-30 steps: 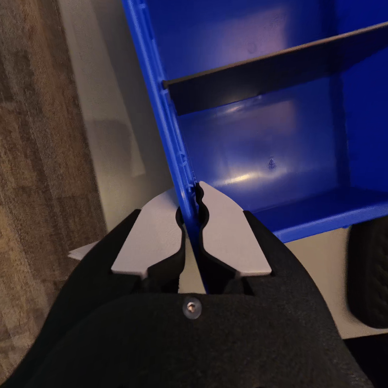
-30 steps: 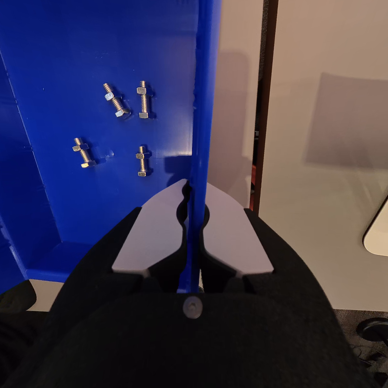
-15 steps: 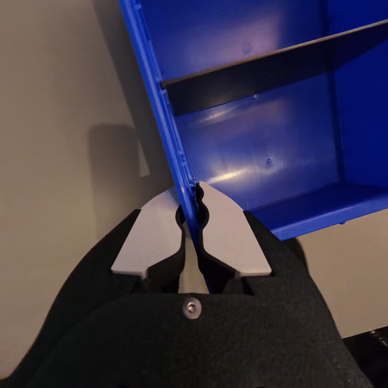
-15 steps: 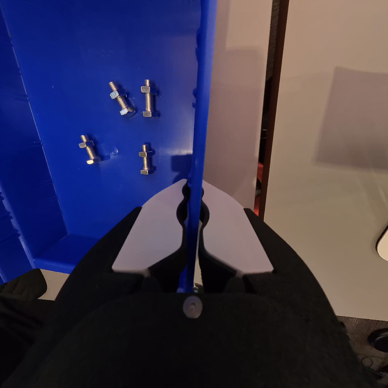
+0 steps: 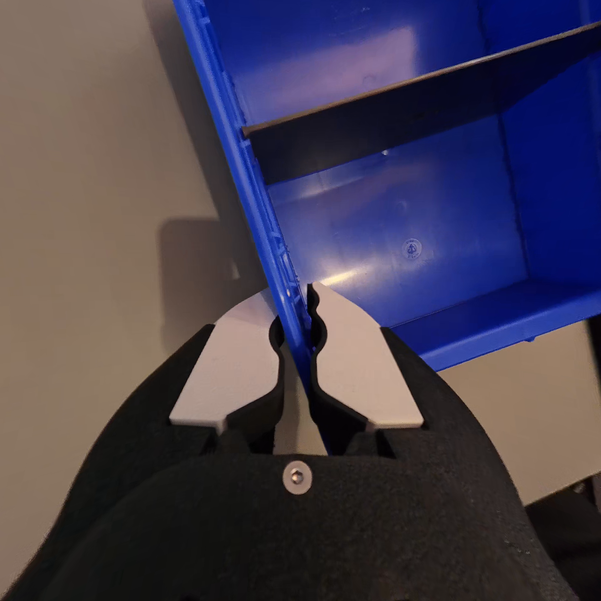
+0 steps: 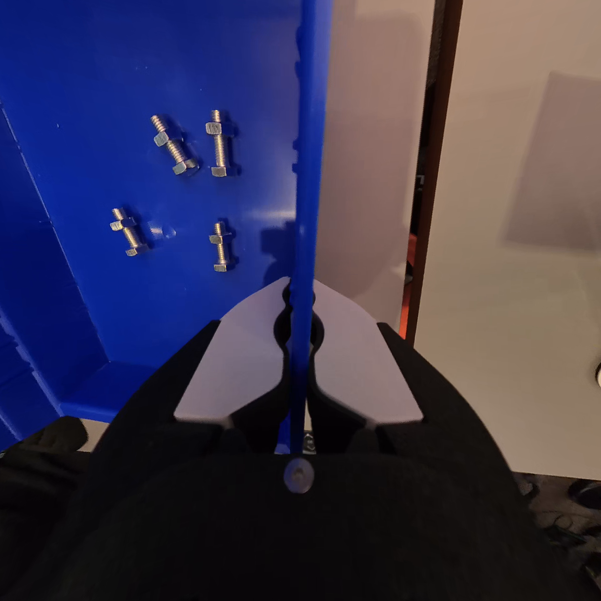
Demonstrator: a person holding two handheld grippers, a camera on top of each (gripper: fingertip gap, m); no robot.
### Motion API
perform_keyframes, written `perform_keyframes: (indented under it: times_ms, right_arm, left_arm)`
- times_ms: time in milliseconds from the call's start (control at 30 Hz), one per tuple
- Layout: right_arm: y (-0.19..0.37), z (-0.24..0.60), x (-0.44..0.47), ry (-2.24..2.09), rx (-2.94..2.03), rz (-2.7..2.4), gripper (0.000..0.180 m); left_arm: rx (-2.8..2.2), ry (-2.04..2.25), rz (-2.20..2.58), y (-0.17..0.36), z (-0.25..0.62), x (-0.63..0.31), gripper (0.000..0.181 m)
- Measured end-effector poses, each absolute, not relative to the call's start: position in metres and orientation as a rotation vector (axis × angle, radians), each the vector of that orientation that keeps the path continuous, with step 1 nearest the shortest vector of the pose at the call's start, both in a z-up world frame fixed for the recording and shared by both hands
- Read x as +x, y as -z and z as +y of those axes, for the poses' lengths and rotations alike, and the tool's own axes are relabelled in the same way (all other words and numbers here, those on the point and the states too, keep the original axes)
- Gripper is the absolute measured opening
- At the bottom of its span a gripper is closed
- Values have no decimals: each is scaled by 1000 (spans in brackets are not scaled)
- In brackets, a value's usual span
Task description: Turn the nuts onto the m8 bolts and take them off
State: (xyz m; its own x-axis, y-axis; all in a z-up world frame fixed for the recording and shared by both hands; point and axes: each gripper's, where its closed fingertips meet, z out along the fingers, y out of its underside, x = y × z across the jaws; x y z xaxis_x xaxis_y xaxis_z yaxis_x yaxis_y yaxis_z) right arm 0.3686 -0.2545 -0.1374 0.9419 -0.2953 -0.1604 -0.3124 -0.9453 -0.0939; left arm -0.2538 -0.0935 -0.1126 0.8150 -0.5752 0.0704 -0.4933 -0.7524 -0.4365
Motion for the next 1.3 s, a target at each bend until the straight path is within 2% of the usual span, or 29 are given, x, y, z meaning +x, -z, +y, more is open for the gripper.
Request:
perform_keyframes:
  times_ms: [200,500,667,800,900,1033,1300]
  right_arm:
    - [137,-255,367,-276,-2969,547,5]
    - [124,-257,361,-320,-2938,562,5]
    - [77,-250,344,-363,-2902,549,5]
    - [19,-235,314,-286,-2925,481,5]
    - [-23,-215,268,-245,-2952,380,5]
    - [-63,-173,180,-247,-2949,208,5]
    - [-69,-73,-62,-468,-2928,-255,5]
  left_arm:
    - [-2547,509,856,105,-119,-196,34]
    - [-2248,637,766,18,-134,-222,30]
    - [-2184,547,765,-5,-156,-273,28]
    - [-2200,526,726,0,-170,-312,26]
    - [-2213,518,672,8,-174,-339,26]
    - [-2141,587,520,3,-175,-376,14]
    - [-2101,543,284,1,-197,-489,20]
